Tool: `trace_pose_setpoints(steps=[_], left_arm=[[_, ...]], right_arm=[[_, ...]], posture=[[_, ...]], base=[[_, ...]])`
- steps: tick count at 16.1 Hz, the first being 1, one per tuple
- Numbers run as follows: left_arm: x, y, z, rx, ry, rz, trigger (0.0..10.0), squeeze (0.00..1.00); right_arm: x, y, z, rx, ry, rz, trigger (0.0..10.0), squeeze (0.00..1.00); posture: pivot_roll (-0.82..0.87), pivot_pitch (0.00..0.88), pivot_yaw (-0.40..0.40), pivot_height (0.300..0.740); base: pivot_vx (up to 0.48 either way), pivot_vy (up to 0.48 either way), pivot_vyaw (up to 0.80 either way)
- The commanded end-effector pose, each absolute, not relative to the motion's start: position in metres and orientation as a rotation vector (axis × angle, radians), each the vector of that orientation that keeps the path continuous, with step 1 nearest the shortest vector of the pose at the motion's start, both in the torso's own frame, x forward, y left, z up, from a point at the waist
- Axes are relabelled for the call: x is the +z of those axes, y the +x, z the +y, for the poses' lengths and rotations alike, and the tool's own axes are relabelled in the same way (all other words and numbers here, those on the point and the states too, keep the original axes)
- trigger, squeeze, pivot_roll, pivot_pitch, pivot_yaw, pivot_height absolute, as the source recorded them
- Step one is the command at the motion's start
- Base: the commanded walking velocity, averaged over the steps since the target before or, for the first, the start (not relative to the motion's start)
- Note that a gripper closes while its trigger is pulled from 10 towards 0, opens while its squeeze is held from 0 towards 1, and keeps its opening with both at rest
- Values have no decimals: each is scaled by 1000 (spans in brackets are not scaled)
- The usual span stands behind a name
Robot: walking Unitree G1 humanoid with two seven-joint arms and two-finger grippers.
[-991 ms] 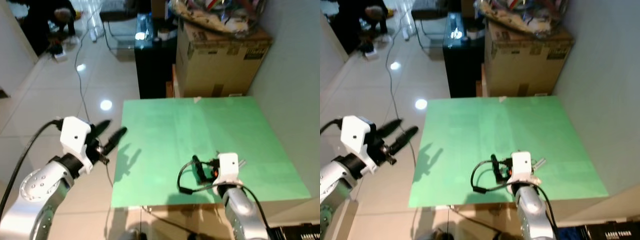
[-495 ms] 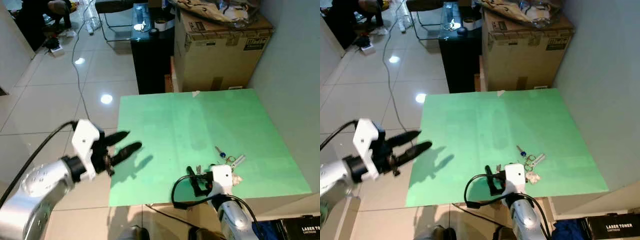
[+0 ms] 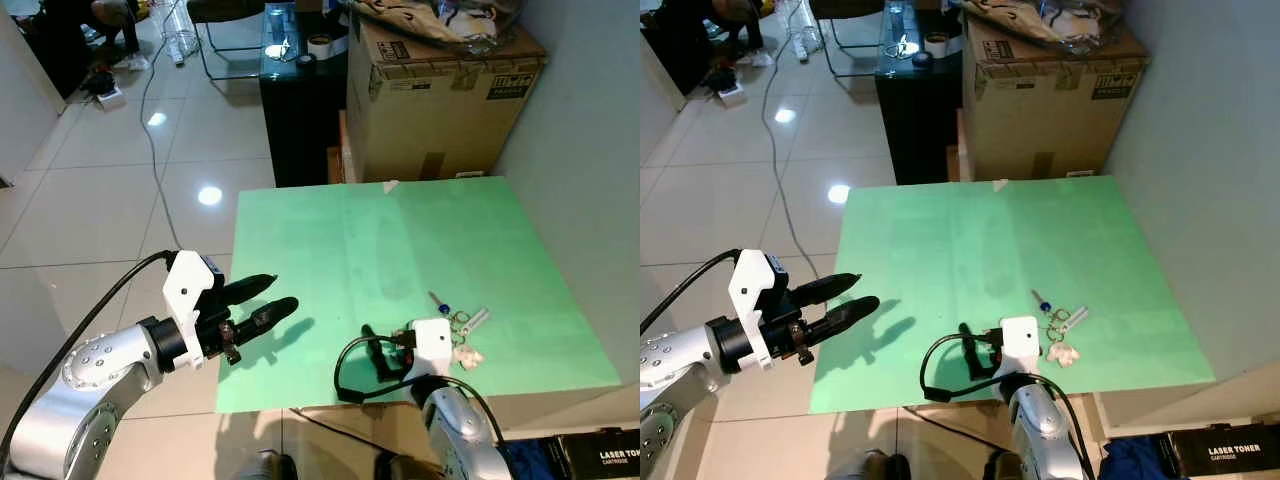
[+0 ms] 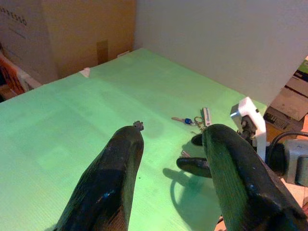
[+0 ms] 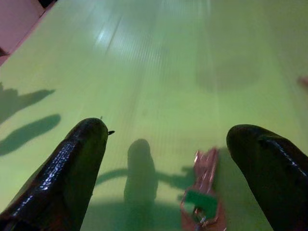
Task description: Hang keys on a hook
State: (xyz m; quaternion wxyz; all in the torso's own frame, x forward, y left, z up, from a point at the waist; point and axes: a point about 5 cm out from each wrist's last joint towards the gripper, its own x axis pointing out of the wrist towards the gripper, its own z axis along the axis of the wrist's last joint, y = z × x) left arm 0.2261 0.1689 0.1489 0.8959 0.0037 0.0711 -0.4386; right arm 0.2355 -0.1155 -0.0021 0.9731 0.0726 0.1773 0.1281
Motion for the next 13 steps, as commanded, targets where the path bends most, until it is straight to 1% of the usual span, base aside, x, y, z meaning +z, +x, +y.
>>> trace_pose_setpoints(steps=[1,5,9,11,13], left_arm=[[147,225,173,-905,18,161,10000,0],[147,221,175,-907,6,161,10000,0],[145,218,174,-913,-14,173,10000,0],[141,215,171,-918,-37,184,10000,0],[137,211,169,-917,-75,199,10000,0]], right_arm=[[-5,235,-114,260,191,386,10000,0],[-5,233,-110,247,194,393,10000,0],[-10,222,-105,249,165,423,10000,0],[-12,212,-100,263,142,441,10000,0],[-14,209,-103,253,102,461,10000,0]], posture=[[83,152,50,731],[89,154,54,731],[81,152,56,731],[68,145,55,731],[58,141,54,731]], base=[[0,0,0],[0,0,0],[0,0,0],[0,0,0],[0,0,0]])
